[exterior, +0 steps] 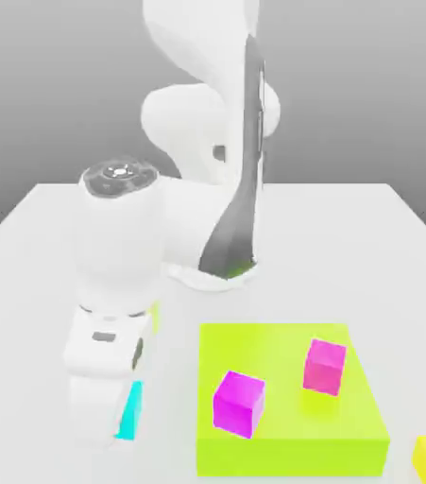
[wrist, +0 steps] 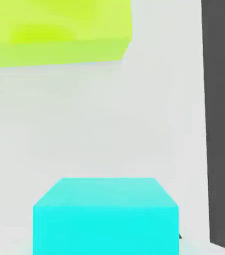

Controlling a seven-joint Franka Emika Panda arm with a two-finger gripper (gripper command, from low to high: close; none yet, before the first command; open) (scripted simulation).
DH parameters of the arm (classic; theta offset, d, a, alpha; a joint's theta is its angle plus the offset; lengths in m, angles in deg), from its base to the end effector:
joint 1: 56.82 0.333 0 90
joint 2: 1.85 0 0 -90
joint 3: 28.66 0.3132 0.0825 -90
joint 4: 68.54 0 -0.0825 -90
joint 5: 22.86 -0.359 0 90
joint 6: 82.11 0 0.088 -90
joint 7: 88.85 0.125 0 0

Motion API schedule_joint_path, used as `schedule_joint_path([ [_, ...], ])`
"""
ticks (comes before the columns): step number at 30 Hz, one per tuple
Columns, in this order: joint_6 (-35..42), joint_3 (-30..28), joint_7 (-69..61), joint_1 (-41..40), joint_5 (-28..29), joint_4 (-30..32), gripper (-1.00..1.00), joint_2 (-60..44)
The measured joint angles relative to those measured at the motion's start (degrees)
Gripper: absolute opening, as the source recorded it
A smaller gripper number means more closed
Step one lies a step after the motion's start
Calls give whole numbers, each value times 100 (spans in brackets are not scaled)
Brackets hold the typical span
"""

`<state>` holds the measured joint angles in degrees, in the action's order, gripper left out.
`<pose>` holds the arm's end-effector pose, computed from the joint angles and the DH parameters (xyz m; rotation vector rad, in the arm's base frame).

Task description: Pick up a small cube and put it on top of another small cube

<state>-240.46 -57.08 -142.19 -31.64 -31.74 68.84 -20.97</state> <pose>0.4951 -0.0423 0.2044 2.8043 1.1225 0.0424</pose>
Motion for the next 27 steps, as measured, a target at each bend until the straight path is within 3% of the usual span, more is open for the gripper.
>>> schedule_joint_path([
  [7, 574, 450, 1314, 1203, 43, -1121, -100, -506],
  [17, 1406, 931, 2601, 2336, -53, -1214, -100, -81],
  [21, 971, 1196, 2436, 2228, -421, -1177, -100, -552],
  [22, 835, 1264, 2382, 2179, -503, -1189, 100, -706],
  [27, 835, 1264, 2382, 2179, -503, -1189, 100, -706],
])
